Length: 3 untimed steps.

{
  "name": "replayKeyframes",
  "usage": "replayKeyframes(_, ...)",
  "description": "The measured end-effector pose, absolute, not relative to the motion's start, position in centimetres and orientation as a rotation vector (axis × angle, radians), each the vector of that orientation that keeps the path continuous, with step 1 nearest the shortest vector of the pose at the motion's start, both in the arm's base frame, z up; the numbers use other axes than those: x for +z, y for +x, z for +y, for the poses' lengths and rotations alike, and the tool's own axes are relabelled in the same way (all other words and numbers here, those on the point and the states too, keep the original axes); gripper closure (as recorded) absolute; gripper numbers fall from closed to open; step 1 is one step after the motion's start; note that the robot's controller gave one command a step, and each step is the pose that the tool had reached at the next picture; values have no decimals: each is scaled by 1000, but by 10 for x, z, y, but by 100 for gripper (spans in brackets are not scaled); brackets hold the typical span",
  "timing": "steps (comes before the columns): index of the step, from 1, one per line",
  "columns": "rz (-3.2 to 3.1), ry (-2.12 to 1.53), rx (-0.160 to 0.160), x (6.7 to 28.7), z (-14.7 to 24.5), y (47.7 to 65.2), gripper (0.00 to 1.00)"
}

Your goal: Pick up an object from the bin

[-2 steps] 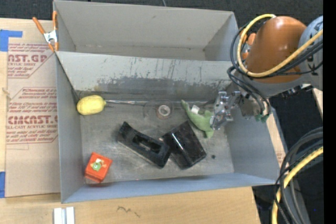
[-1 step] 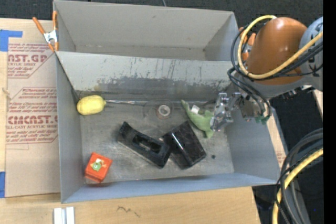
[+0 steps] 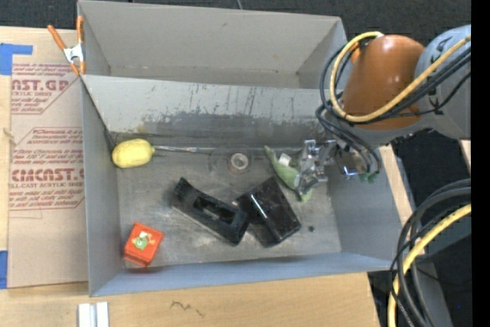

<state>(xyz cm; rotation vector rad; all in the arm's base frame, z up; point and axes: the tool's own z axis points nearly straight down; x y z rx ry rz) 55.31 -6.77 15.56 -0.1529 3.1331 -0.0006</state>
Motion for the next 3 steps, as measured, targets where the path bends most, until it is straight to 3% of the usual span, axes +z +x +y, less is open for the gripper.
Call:
replayKeyframes(1, 3148, -142, 5, 156, -67, 556, 100)
replayKeyframes(2, 3135, -143, 0, 193, -76, 592, 100)
replayKeyframes(3, 3135, -144, 0, 193, -76, 592, 100)
